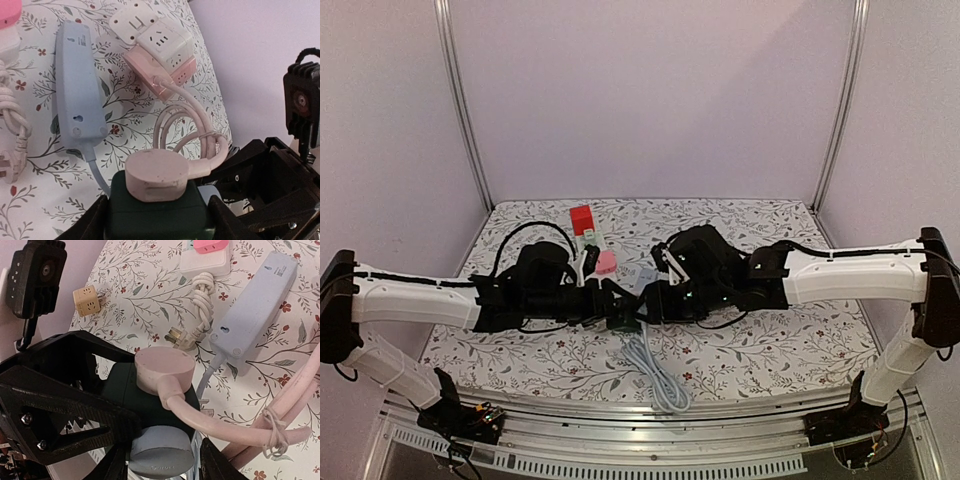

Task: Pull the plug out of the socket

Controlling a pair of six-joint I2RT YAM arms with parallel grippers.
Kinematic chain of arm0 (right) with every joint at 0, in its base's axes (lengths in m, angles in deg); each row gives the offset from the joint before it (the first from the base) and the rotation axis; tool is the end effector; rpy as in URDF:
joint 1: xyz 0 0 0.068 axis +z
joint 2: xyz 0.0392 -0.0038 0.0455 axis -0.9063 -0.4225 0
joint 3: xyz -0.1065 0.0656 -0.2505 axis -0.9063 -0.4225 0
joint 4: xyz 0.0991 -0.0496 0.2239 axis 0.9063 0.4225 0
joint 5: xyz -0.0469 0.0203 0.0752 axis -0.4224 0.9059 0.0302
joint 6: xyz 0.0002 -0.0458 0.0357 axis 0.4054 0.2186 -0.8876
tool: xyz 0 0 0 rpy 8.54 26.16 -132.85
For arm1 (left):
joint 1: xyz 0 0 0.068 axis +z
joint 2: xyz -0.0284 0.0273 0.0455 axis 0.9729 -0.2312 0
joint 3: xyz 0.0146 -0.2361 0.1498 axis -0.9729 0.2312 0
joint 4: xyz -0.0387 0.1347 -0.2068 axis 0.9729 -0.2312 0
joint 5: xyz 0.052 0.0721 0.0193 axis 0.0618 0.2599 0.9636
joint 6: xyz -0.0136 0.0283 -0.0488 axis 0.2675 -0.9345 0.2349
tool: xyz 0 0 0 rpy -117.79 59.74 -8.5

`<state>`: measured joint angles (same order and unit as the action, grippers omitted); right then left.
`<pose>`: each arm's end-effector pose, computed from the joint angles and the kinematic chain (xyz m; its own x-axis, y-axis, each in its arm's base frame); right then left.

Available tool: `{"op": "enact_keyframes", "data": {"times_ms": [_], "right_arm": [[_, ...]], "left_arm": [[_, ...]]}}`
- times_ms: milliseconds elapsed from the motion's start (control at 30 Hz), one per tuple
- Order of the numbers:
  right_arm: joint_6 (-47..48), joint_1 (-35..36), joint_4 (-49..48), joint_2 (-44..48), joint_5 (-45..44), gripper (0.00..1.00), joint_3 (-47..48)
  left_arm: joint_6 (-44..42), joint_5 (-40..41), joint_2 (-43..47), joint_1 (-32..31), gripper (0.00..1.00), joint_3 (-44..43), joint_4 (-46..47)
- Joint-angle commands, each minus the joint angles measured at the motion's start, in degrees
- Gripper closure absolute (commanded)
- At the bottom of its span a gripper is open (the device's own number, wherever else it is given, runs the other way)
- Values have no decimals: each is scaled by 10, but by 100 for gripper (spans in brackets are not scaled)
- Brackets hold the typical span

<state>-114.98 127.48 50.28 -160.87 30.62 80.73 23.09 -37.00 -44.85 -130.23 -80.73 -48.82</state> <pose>0.1632 0.3183 0.2596 -0.8632 -0.1137 -0.4919 -0.4119 0.7219 0.5561 0.1651 -0.2343 0.2285 -0.8902 -0.2044 -0.4071 0.2246 0.5806 -0.7826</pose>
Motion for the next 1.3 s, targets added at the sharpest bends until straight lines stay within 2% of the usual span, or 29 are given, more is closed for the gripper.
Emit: {"op": "enact_keyframes", "data": {"times_ms": [0,67,400,700,900,1100,1267], "right_arm": [[0,-7,17,-29,-11,53,9],[-1,-6,14,-30,-13,56,7],[9,-7,-14,-37,-10,83,2],[112,-6,-88,-8,33,100,-48],[100,-6,-98,6,17,100,-54],[-18,-7,-81,2,-13,100,-47],[-66,-13,-81,1,1,100,-40]], "left_arm": [[8,-39,30,3,66,-9,133],[10,-45,25,3,66,-9,140],[5,-87,17,9,66,-14,155],[-8,-117,18,11,67,-16,152],[-3,-108,22,11,68,3,162],[-48,-51,30,7,69,9,85],[-75,-25,35,-1,69,15,53]]}}
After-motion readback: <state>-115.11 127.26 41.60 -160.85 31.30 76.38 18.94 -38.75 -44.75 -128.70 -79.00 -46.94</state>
